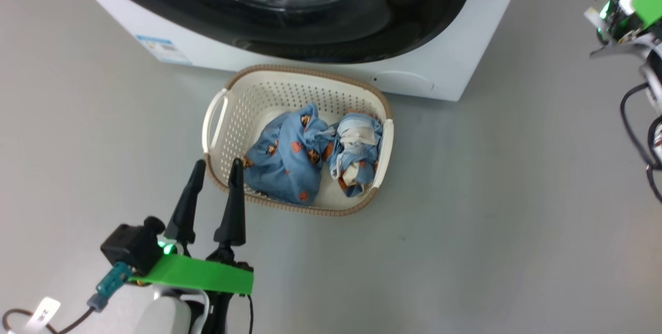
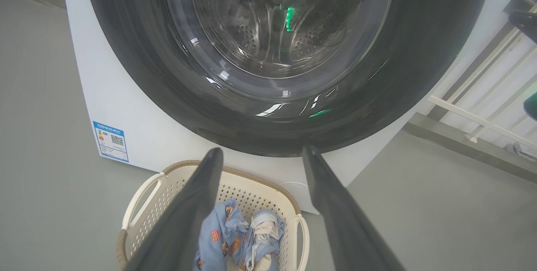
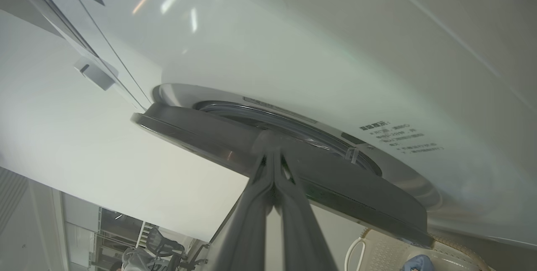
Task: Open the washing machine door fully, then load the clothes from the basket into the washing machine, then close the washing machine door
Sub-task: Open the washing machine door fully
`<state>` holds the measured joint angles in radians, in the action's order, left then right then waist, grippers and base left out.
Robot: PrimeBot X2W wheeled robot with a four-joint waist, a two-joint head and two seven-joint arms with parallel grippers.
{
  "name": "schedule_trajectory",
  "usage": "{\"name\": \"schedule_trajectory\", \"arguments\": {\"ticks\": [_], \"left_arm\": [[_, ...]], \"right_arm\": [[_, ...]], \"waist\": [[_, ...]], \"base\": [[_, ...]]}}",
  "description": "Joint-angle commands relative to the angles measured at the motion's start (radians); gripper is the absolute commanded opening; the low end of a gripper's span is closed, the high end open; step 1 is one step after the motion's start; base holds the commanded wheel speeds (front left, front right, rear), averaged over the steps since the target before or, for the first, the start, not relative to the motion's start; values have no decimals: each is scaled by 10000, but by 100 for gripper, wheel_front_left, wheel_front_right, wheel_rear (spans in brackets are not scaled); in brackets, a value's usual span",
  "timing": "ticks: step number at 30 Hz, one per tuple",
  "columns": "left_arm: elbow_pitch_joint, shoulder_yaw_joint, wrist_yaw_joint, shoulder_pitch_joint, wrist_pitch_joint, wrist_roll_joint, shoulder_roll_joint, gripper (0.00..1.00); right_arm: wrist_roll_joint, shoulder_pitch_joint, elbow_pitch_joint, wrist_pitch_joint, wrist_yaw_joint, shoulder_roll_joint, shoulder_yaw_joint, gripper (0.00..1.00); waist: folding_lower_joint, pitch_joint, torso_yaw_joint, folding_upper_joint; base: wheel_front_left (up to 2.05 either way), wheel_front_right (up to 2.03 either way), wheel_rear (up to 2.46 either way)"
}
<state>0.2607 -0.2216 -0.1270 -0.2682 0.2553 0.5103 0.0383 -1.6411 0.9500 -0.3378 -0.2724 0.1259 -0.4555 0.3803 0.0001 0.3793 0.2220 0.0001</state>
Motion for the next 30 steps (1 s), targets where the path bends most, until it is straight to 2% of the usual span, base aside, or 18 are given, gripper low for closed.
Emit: {"name": "schedule_trajectory", "arguments": {"ticks": [1, 12, 30], "left_arm": [[-308, 215, -37, -309, 65, 69, 121, 100], [-454, -109, -37, -674, 65, 321, 121, 100], [-453, -304, -37, -873, 65, 631, 120, 100]], "right_arm": [[-210, 338, 124, -428, 48, -24, -139, 0], [-201, 1311, -285, -1983, 48, 238, -413, 0], [471, 1838, -324, -2454, 48, 562, -505, 0]], "waist": [[-1, 429, 270, -1], [-1, 1120, 588, -1], [-1, 1439, 795, -1]], "base": [[0, 0, 0], [0, 0, 0], [0, 0, 0]]}}
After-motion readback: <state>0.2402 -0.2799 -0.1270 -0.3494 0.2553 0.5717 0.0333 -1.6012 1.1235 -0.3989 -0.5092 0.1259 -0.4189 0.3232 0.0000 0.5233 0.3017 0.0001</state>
